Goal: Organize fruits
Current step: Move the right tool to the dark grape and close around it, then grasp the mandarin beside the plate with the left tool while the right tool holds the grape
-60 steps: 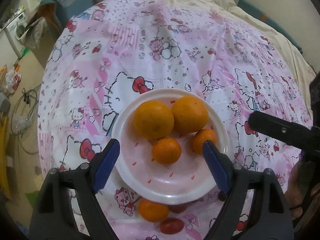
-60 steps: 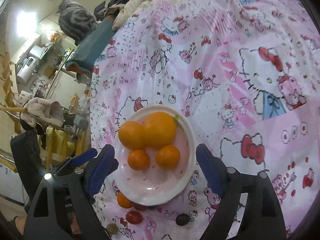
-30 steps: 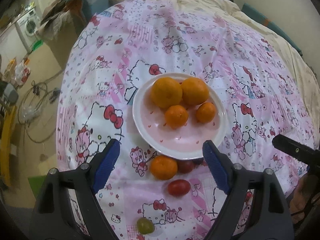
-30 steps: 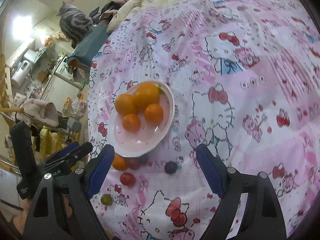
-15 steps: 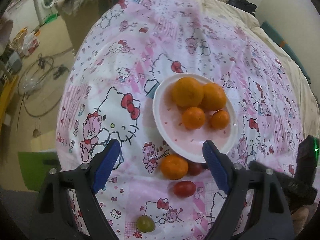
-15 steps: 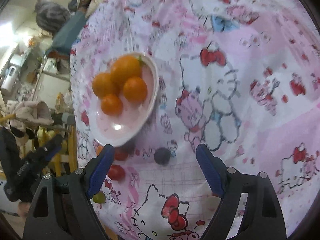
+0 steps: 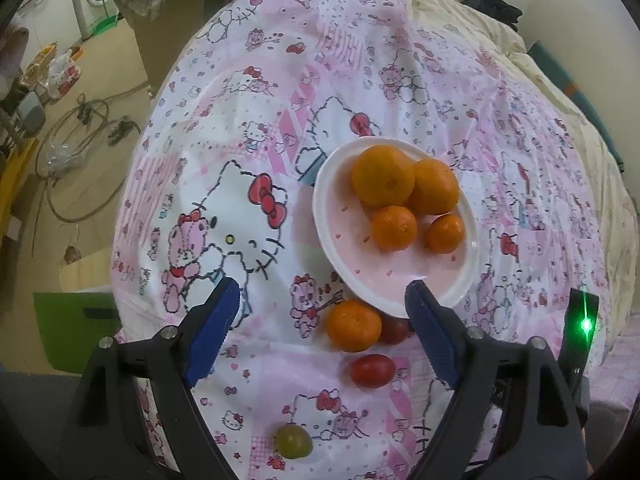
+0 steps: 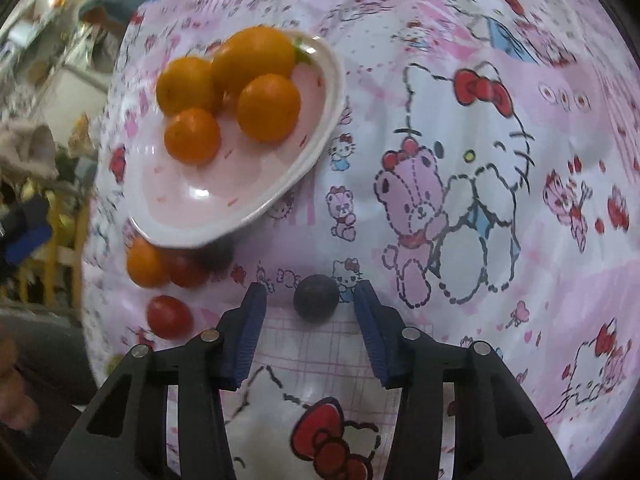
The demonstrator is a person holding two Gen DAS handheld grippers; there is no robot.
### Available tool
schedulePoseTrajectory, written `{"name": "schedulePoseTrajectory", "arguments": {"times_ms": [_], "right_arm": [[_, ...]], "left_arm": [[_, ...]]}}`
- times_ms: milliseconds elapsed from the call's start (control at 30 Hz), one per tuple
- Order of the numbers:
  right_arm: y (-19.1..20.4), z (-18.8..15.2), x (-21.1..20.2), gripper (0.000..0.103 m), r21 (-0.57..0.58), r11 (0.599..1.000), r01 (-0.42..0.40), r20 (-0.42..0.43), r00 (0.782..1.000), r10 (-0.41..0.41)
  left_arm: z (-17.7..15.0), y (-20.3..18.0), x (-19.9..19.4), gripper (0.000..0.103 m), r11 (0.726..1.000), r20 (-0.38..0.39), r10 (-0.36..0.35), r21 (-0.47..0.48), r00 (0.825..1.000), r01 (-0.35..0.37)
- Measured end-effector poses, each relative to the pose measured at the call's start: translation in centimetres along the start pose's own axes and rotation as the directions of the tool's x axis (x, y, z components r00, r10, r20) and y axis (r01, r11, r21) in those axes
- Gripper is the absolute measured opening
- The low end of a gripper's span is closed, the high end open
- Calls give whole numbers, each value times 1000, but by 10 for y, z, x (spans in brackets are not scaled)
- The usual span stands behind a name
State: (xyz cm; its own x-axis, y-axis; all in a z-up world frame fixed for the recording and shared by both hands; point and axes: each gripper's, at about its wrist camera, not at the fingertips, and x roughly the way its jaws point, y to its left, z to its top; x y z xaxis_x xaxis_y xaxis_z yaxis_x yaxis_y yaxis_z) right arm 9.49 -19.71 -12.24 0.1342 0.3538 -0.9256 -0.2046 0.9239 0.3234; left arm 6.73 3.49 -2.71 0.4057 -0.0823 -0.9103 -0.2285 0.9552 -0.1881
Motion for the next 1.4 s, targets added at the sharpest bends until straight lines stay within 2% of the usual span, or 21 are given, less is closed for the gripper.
{"name": "schedulePoseTrajectory", "arguments": {"times_ms": [67, 133, 233, 433, 567, 667, 733, 800, 1067, 1300, 1400], "right_arm": [[7, -4, 2, 44, -45, 998, 40, 1, 999, -40], [11, -5, 5, 29, -83, 993, 87, 9, 996, -86], [10, -4, 6, 24, -92, 991, 93, 15, 996, -92], [2, -6, -4, 23, -69, 997, 26, 29, 999, -24], [1, -5, -23, 23, -52, 998, -17, 86, 996, 21], [-3, -3, -41, 23, -34, 998, -53, 123, 991, 57], [-5, -3, -51, 23, -23, 997, -76, 145, 986, 79], [-6, -3, -59, 23, -14, 996, -93, 160, 983, 94], [-11, -4, -65, 23, -10, 992, -127, 155, 980, 127], [-16, -3, -68, 23, 9, 990, -140, 160, 978, 137], [-15, -2, -70, 23, 3, 990, -139, 166, 977, 137]], "left_arm": [[-1, 2, 3, 82, 999, -8, 36, -1, 999, -36], [-1, 4, 7, 82, 999, -27, 39, -12, 999, -39], [-3, 5, 11, 82, 998, -38, 58, -7, 998, -58], [-6, 8, 19, 82, 998, -65, 62, -5, 996, -63], [-10, 6, 27, 82, 999, -95, 52, 4, 994, -52], [-15, -3, 37, 82, 998, -135, 46, 45, 990, -40], [-20, -12, 44, 79, 997, -158, 41, 72, 987, -30], [-23, -20, 52, 72, 995, -182, 45, 100, 982, -27], [-27, -29, 71, 70, 994, -240, 47, 104, 970, -22], [-25, -33, 81, 40, 997, -281, -24, 62, 959, 43], [-25, -37, 81, 39, 996, -280, -16, 78, 960, 39]]}}
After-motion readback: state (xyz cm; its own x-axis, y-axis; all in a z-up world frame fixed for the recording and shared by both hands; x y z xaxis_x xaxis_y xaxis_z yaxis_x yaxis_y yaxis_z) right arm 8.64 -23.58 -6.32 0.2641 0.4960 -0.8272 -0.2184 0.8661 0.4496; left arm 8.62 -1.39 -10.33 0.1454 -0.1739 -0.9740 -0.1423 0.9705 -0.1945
